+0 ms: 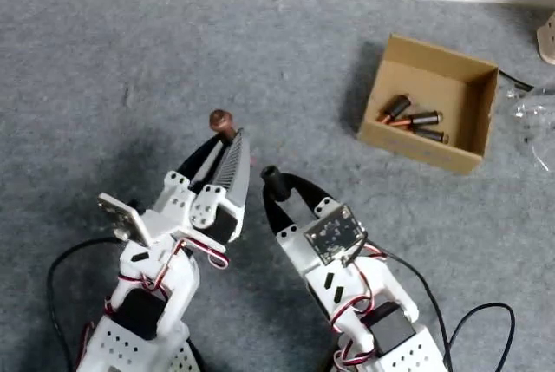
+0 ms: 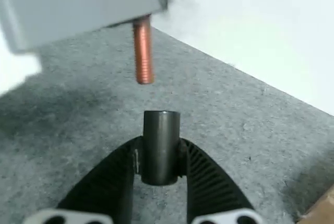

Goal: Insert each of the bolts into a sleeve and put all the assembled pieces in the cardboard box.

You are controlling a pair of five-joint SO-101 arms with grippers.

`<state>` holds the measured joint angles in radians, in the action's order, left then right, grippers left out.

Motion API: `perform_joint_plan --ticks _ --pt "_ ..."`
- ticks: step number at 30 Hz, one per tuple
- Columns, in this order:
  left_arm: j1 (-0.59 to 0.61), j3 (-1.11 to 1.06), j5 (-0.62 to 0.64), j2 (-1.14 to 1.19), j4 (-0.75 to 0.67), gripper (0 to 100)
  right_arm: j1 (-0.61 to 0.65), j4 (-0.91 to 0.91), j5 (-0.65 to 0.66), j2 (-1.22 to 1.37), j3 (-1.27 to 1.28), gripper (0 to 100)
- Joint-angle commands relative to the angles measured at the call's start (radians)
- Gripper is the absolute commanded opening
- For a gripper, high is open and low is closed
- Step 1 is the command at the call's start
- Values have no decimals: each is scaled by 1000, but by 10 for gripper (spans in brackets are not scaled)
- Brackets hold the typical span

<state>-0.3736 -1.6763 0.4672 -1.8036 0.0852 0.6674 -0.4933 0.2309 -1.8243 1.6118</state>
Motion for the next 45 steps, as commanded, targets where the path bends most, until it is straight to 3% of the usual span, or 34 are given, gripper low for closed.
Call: perform_joint_plan --ticks 1,7,36,45 --pt "-61 -19 92 -13 51 7 -22 10 -6 -16 -56 5" --pt "-153 -19 92 -13 117 8 -22 10 -6 -16 -54 5" --pt "-114 -19 98 -8 114 7 59 2 64 -16 -51 5" --pt "-196 -19 98 -7 176 8 59 -36 61 -16 -59 5"
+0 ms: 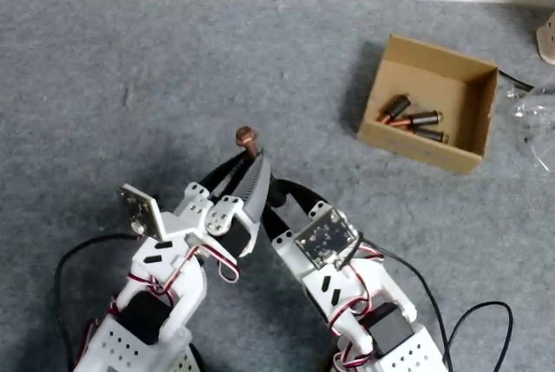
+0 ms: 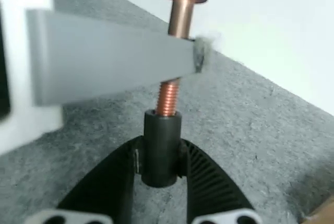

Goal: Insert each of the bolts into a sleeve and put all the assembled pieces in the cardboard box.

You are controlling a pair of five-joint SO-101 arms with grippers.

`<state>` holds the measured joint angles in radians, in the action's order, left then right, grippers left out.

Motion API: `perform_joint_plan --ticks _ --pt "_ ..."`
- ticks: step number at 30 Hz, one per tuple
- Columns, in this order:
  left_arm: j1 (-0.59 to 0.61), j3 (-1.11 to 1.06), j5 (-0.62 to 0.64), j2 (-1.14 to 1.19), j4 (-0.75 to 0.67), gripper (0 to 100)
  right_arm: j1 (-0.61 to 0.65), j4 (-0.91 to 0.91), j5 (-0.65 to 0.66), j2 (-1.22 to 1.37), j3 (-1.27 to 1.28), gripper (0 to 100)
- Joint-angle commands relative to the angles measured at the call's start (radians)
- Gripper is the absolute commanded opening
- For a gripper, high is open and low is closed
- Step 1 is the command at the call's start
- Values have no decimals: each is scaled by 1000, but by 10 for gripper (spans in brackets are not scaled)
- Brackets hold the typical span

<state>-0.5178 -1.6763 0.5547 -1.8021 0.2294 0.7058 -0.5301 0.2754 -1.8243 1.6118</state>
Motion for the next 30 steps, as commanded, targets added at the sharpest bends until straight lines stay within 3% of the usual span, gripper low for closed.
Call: perform_joint_plan --ticks 1,30 --pt "-59 -19 8 -8 38 8 19 1 18 -16 -58 5" --pt "-64 -19 6 -16 130 7 -79 4 12 -16 -53 5"
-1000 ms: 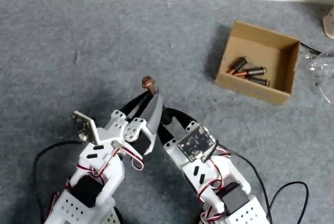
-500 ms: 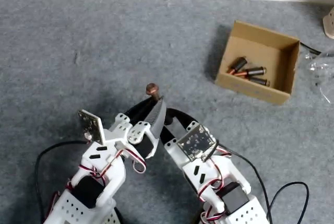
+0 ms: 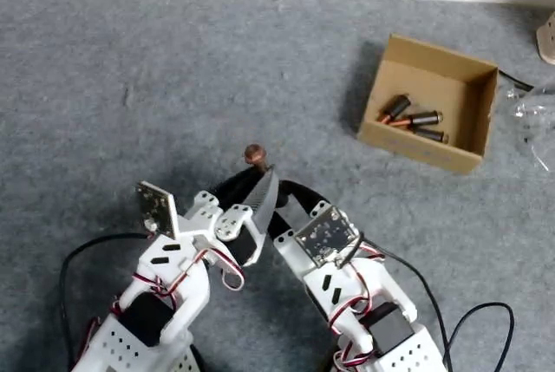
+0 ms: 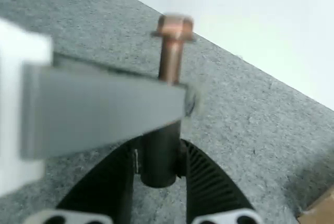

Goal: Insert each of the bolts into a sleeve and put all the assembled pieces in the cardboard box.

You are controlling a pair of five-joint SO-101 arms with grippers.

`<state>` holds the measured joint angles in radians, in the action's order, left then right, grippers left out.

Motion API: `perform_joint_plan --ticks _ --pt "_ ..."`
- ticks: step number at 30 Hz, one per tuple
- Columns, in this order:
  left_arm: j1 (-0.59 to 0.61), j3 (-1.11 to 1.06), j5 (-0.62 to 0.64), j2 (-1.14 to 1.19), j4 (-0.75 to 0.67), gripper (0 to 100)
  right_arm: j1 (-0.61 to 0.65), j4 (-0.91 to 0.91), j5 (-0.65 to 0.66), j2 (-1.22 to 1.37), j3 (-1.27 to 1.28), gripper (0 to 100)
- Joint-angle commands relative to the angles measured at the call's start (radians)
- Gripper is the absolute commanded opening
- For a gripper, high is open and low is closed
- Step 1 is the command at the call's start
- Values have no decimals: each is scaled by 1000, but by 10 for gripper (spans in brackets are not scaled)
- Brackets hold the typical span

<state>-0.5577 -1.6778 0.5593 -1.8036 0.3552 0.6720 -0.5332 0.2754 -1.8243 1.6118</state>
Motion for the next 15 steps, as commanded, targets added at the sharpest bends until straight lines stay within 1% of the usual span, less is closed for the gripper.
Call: perform_joint_plan --ticks 1,15 --pt "-24 -18 2 -15 5 7 -47 7 12 -16 -53 5" --pt "-18 -18 2 -8 5 10 -45 7 12 -16 -51 8"
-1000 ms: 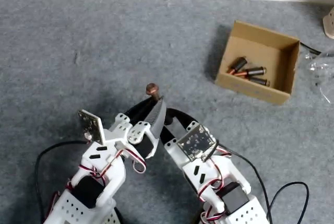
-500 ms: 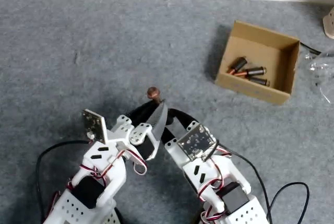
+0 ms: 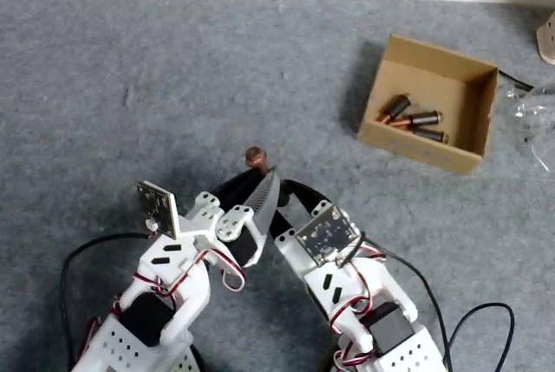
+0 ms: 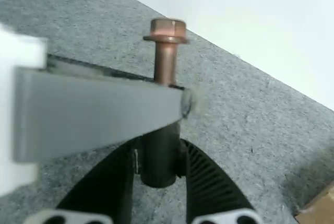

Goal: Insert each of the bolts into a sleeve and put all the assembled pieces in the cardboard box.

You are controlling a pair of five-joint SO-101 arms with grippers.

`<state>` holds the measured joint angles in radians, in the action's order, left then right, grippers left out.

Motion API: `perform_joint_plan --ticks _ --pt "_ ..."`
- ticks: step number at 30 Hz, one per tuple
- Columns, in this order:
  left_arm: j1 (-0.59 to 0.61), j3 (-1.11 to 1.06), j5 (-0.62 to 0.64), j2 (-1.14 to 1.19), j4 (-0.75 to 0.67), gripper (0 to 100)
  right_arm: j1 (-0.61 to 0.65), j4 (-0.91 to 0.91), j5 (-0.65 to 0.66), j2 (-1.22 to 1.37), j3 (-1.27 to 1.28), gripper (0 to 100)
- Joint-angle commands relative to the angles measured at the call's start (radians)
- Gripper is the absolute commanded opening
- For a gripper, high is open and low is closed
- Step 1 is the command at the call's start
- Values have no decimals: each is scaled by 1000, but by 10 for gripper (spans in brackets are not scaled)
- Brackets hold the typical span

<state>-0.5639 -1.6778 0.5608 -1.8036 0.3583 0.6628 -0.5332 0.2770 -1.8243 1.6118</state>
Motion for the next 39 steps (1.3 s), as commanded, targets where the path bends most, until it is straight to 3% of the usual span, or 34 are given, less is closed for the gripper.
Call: perform_joint_plan --ticks 1,7,15,25,28,33,35,39 --pt "-12 -18 0 -8 2 10 -38 7 11 -16 -51 8" --pt "-8 -18 -2 -8 8 44 -39 7 12 -16 -51 8" --pt "-18 -18 -84 -8 40 365 -39 7 12 -16 -50 8" --pt "-4 -18 -84 -16 32 375 -41 7 15 -16 -50 8" --pt "165 8 -83 -16 -2 375 -61 7 17 -16 -48 8" --pt "581 47 98 -15 -143 375 -174 44 12 -16 -47 8" --pt "651 62 158 -13 -129 375 -202 85 12 -16 -12 8" --pt "708 53 161 -13 -75 375 -245 237 12 -16 84 8"
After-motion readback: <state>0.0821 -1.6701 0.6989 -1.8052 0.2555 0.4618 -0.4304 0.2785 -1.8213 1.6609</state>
